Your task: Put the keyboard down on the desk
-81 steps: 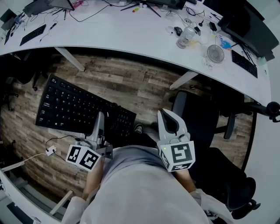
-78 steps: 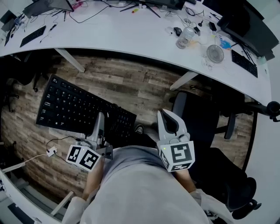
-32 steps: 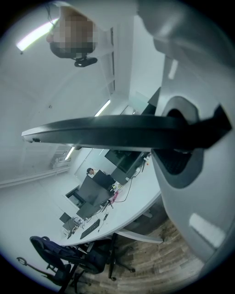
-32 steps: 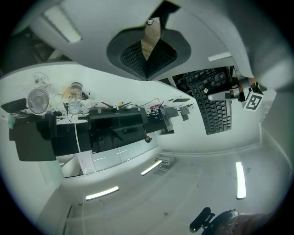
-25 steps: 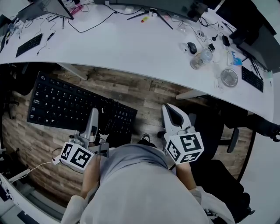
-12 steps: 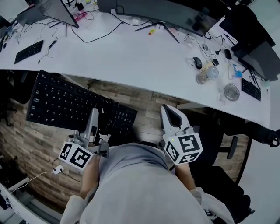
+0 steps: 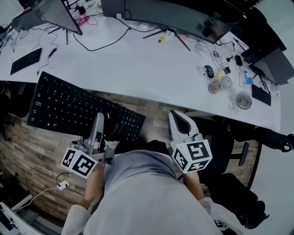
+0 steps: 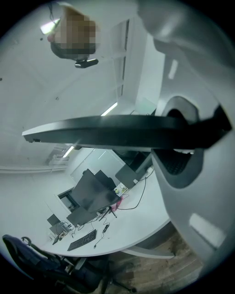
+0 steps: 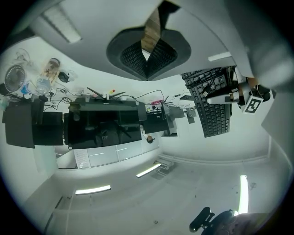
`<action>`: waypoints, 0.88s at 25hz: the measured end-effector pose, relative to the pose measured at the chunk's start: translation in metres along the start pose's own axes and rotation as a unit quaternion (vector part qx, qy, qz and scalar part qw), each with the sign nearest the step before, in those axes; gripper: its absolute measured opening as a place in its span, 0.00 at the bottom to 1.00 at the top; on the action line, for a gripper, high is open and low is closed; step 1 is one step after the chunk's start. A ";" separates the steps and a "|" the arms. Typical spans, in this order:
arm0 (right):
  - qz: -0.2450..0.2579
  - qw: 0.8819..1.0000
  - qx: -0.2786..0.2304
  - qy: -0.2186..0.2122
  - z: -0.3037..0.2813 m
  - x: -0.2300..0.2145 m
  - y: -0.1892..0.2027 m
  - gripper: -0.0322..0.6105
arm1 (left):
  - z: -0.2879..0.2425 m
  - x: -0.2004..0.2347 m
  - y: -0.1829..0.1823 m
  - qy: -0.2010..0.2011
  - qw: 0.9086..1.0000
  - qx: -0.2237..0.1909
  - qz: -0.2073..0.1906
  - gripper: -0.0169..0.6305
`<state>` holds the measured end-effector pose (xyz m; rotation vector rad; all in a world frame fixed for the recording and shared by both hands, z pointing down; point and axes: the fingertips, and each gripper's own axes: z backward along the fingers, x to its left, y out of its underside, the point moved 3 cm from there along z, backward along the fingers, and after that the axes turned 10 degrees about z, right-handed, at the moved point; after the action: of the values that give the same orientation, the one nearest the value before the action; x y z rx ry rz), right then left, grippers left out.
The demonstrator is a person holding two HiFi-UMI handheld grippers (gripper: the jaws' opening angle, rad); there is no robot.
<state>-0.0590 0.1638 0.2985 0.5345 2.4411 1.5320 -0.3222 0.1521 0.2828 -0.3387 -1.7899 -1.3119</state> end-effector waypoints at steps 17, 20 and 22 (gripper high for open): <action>-0.016 1.000 0.023 0.005 -0.014 -0.012 0.020 0.04 | -0.015 0.018 0.000 -0.009 0.999 -0.010 0.030 0.03; -0.012 1.000 0.013 0.001 -0.017 -0.013 0.017 0.04 | -0.016 0.018 0.001 -0.004 0.999 -0.014 0.031 0.03; -0.008 1.000 0.006 -0.001 -0.018 -0.014 0.013 0.04 | -0.018 0.017 0.001 -0.001 0.999 -0.016 0.036 0.03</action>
<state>-0.0502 0.1481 0.3181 0.5176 2.4487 1.5095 -0.3225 0.1329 0.2976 -0.4185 -1.7442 -1.2913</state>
